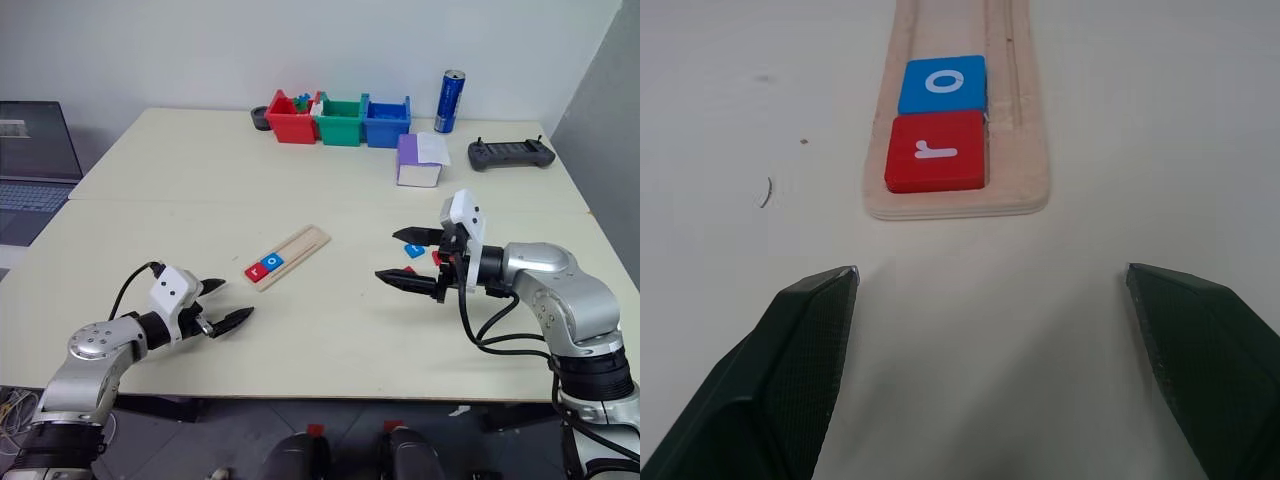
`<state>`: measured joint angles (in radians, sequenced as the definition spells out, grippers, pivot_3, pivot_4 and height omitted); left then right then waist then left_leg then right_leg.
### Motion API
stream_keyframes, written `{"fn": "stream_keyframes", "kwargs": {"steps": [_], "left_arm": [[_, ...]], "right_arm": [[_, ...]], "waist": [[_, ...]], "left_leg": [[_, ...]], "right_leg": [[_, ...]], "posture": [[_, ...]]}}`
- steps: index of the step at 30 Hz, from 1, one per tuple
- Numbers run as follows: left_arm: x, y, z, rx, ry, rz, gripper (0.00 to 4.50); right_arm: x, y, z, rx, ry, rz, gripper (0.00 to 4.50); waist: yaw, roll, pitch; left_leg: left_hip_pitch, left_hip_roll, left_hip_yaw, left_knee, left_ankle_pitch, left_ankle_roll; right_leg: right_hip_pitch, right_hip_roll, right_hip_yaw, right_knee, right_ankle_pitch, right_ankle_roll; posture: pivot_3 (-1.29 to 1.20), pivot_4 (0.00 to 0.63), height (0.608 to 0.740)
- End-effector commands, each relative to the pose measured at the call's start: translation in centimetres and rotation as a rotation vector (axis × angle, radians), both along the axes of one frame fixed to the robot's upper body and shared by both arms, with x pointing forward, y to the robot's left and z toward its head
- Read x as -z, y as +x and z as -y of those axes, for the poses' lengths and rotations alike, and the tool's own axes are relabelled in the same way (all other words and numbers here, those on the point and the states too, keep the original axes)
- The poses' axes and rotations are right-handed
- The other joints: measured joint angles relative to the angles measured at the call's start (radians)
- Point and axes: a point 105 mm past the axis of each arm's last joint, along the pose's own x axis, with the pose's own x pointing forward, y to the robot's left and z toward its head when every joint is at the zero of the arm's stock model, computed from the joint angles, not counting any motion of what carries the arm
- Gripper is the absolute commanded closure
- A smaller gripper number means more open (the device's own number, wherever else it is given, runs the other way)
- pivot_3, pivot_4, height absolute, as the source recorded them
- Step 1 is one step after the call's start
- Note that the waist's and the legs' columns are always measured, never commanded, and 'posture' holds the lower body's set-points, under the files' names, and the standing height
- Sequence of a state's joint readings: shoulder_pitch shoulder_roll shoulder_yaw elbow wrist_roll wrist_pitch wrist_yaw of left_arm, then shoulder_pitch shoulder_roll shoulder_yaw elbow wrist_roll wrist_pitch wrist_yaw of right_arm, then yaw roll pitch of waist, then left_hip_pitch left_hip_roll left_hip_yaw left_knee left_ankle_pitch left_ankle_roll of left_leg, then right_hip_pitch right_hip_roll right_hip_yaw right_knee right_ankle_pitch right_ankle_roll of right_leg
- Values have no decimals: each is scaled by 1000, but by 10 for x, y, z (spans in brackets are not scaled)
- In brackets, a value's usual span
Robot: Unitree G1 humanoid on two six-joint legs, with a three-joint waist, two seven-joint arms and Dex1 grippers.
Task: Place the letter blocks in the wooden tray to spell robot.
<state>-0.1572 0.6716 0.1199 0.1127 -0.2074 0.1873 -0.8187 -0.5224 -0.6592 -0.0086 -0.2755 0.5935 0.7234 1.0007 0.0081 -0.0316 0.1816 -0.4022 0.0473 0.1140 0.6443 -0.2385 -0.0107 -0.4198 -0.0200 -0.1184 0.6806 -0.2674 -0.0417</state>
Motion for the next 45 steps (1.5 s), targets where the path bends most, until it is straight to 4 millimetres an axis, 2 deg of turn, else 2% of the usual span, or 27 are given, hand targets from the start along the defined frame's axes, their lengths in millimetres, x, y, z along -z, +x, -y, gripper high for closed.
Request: {"fn": "stream_keyframes", "kwargs": {"steps": [1,11,18,24,33,44,45], "left_arm": [[-11,11,3,-13,-6,67,0],[-9,37,4,27,-21,47,0],[0,44,17,118,-10,-6,0],[1,50,20,141,4,-13,0],[-7,70,19,149,30,-34,0],[10,60,26,243,68,-140,0],[12,59,25,244,68,-147,184]], "right_arm": [[-5,-7,-5,-27,0,27,53],[-3,-12,-11,-56,-8,20,53],[-3,-13,-10,-55,-17,20,53],[-3,-14,-8,-43,-20,23,53],[-1,-14,-7,-32,-22,20,53],[-1,-16,-10,-39,-22,24,53],[-1,-16,-10,-39,-21,24,19]], "waist": [[0,0,0],[-1,-1,0],[0,-1,0],[0,-1,-1],[0,-1,-1],[-2,-1,-1],[-2,-1,-1]], "left_leg": [[0,0,0,0,0,0],[0,0,0,1,0,0],[0,0,0,1,0,0],[0,0,-1,1,0,0],[0,0,-1,2,0,0],[1,-1,-1,2,0,0],[1,0,-1,2,0,0]], "right_leg": [[0,0,0,0,0,0],[0,0,-1,1,0,0],[0,0,-1,0,0,0],[1,0,-1,1,0,0],[1,0,-2,1,0,0],[1,0,-1,1,0,0],[1,0,-1,1,0,0]], "posture": [[0,150,740],[0,150,740],[0,150,740],[0,150,740],[0,150,740],[0,150,740],[0,150,740]]}}
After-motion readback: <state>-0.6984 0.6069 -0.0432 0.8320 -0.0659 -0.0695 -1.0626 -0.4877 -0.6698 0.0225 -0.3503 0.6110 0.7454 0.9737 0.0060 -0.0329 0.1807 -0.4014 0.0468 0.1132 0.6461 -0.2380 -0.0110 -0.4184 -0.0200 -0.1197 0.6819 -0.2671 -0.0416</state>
